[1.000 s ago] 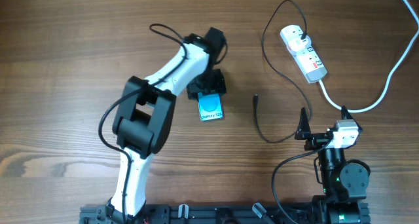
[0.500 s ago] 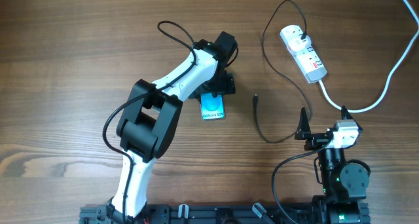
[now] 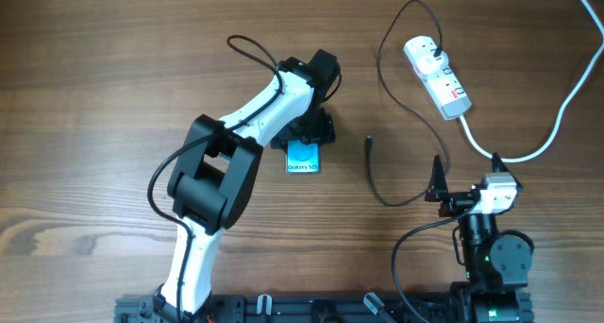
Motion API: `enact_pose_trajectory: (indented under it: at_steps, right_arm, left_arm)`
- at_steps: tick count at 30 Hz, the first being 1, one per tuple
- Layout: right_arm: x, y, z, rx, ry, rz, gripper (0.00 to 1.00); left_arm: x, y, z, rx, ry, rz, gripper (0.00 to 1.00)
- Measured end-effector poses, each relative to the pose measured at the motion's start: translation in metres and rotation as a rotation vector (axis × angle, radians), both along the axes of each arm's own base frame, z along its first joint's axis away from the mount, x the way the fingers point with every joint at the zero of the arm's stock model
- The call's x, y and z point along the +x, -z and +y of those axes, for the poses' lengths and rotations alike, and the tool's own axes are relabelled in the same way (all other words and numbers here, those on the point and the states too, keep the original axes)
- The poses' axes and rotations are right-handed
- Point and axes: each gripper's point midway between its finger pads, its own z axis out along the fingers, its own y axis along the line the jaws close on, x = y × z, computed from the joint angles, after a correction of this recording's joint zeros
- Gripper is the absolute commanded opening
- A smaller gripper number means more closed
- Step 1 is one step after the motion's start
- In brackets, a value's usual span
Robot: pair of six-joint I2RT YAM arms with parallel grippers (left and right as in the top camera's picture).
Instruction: Plug charger to phone and switch on socket
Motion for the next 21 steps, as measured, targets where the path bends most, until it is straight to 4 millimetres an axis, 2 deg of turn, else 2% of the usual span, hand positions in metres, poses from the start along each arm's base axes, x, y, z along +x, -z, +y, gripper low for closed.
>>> enact_pose_trajectory:
  at_steps: [5, 7, 21]
  right_arm:
    - [0.0, 0.0, 0.0, 0.0, 0.0, 0.0, 1.0]
    - [0.0, 0.0, 0.0, 0.0, 0.0, 0.0, 1.0]
    - [0.0, 0.0, 0.0, 0.0, 0.0, 0.0, 1.0]
  left_arm:
    - [0.0034, 0.0003, -0.0034, -0.013, 0.001, -0.015, 0.79]
    - [0.0034, 0.0003, -0.0038, -0.014, 0.001, -0.015, 0.73]
    - [0.0018, -0.0019, -0.0023, -0.005, 0.001, -0.007, 0.69]
